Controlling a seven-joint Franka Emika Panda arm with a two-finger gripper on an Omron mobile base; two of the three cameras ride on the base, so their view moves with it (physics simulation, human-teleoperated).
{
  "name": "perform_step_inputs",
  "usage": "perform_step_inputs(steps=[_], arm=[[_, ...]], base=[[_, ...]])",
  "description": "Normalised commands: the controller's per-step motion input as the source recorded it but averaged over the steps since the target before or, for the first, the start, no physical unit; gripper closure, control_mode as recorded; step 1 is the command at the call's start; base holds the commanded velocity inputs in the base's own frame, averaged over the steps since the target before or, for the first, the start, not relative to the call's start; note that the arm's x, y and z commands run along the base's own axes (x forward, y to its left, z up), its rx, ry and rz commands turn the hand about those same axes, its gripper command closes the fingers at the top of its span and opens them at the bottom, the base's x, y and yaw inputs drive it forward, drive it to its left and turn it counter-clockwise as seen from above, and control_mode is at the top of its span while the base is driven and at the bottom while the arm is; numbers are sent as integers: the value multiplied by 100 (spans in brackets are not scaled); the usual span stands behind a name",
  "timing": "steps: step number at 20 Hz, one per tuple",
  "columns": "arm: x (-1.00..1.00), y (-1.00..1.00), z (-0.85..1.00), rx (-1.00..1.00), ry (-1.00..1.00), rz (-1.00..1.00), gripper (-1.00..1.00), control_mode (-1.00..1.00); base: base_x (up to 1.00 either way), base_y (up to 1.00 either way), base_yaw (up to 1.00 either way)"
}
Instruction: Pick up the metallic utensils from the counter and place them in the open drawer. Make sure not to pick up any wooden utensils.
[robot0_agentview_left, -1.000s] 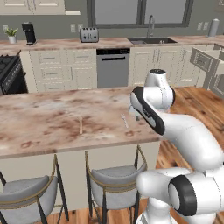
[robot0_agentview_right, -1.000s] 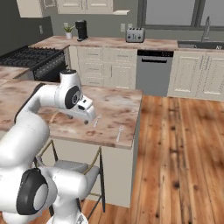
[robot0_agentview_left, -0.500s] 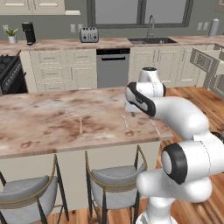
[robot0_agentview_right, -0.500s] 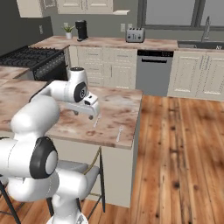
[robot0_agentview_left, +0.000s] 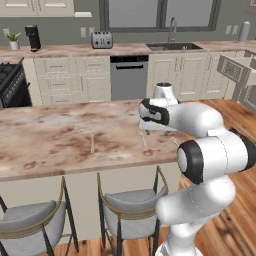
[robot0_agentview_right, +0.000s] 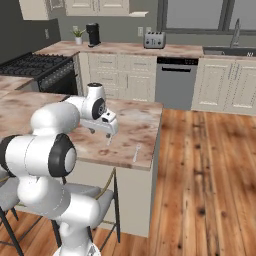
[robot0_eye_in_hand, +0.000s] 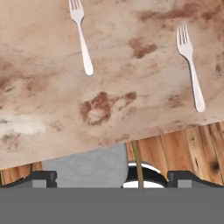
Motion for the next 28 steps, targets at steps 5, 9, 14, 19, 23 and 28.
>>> perform_step_inputs(steps=[5, 9, 14, 19, 23, 28], arm=[[56, 0, -27, 0, 7, 0, -100, -100], [58, 0, -29, 0, 7, 0, -100, -100], [42, 2, -39, 0, 2, 0, -100, -100], [38, 2, -38, 0, 0, 0, -100, -100], [34, 0, -32, 0, -2, 0, -100, -100], [13, 0, -26, 0, -9, 0, -100, -100]], base=[[0, 0, 0], [0, 0, 0], [0, 0, 0], [0, 0, 0], [0, 0, 0], [0, 0, 0]])
